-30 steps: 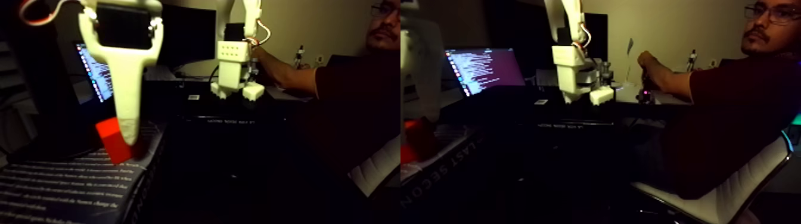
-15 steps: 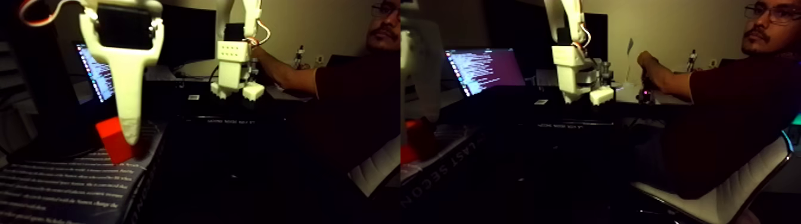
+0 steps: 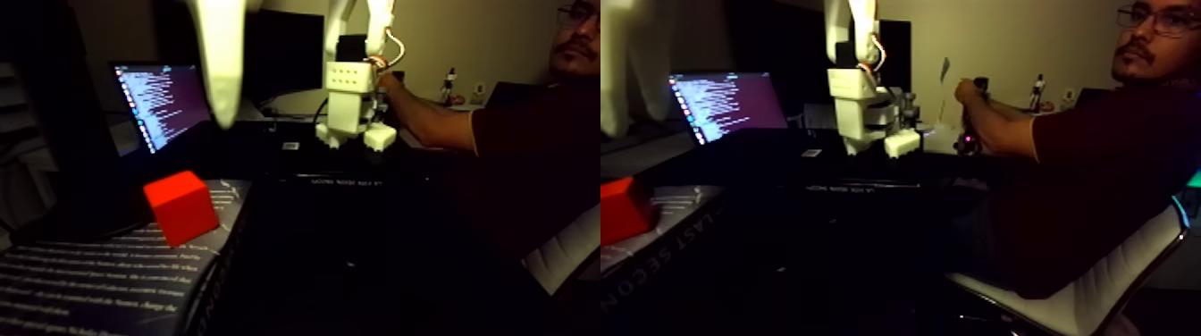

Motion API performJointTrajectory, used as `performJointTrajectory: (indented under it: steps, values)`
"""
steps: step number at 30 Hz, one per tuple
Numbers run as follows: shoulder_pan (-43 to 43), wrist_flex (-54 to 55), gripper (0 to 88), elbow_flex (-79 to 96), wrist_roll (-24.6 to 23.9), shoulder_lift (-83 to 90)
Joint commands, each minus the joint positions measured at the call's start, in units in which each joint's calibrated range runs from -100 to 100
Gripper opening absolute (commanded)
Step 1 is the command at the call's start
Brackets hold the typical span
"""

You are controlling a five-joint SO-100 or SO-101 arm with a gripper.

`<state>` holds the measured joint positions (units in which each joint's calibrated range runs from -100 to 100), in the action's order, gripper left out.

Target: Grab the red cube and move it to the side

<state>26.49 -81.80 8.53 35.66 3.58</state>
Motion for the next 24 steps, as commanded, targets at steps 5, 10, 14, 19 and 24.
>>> performJointTrajectory:
  steps: [5,10,14,19,24]
  values:
    - [-3.09,-8.15,25.4,0.04,0.25,16.09]
    - [-11.75,-11.78,25.4,5.94,-0.45,25.5]
    - [-19.41,-8.74,25.4,16.1,-3.31,30.46]
    - [-24.99,-1.39,25.3,29.43,-5.53,34.24]
    - [-28.32,4.61,25.3,39.77,-7.41,38.1]
